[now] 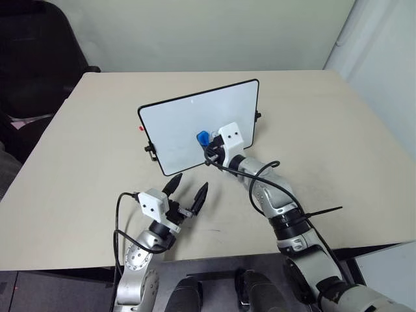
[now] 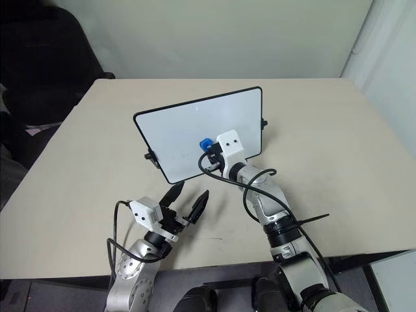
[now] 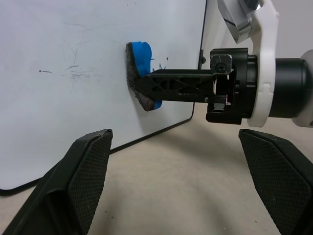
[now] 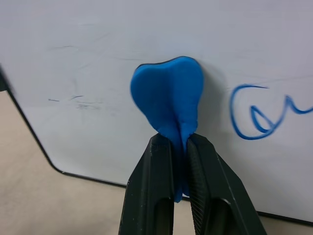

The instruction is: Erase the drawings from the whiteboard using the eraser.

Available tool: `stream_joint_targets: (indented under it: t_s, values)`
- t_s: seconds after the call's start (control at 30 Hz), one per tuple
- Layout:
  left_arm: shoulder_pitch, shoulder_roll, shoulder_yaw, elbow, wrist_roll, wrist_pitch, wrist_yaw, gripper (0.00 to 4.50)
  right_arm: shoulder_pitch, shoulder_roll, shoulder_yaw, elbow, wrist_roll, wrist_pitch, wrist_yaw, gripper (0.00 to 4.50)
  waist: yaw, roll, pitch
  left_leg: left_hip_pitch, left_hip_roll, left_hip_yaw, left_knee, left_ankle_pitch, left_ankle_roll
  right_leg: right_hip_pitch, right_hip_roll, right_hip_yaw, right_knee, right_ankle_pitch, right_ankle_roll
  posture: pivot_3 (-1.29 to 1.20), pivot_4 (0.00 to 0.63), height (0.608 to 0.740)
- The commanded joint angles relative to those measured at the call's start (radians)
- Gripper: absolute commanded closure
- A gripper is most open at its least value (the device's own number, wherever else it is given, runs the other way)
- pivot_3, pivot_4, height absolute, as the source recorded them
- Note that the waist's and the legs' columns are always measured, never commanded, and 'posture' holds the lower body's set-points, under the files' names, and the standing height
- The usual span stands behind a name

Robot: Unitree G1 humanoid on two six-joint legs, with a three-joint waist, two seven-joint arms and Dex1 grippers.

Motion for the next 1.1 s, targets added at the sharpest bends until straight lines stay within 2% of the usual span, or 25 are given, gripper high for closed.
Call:
stream_joint_targets:
  t_s: [0.03, 0.43, 0.83, 1.1]
  values:
    - [-0.001, 0.001, 0.000, -0.034, -0.005, -0.004, -0.003, 0.00, -0.041, -0.006, -0.063, 0.026, -0.023, -0.041, -0.065, 4.36, 0.000, 0.000, 0.000, 0.000, 0.000, 0.000, 0.000, 0.000, 0.000, 0.000, 0.000, 0.000, 0.000, 0.000, 0.001, 0.00, 0.150, 0.740]
    - [-0.010, -0.007, -0.016, -0.016, -0.003, -0.007, -0.010, 0.00, -0.067, -0.033, -0.123, 0.125, -0.068, -0.068, -0.168, 4.36, 0.000, 0.000, 0.000, 0.000, 0.000, -0.003, 0.002, 0.003, 0.002, -0.001, 0.000, 0.001, -0.001, 0.003, 0.005, 0.00, 0.150, 0.740]
    - [-0.004, -0.005, -0.015, -0.020, -0.002, -0.006, -0.007, 0.00, -0.047, 0.032, 0.041, 0.043, -0.109, -0.053, -0.054, 4.36, -0.019, 0.000, 0.000, -0.001, 0.001, -0.002, -0.001, 0.002, 0.000, -0.007, 0.002, 0.001, -0.001, 0.004, 0.005, 0.00, 0.150, 0.740]
    - [0.005, -0.008, -0.016, -0.028, 0.000, -0.008, -0.001, 0.00, -0.036, 0.040, 0.095, 0.023, -0.137, -0.057, -0.014, 4.36, -0.019, 0.000, 0.000, -0.002, 0.002, -0.002, -0.001, 0.001, -0.001, -0.009, 0.003, 0.001, -0.001, 0.004, 0.004, 0.00, 0.150, 0.740]
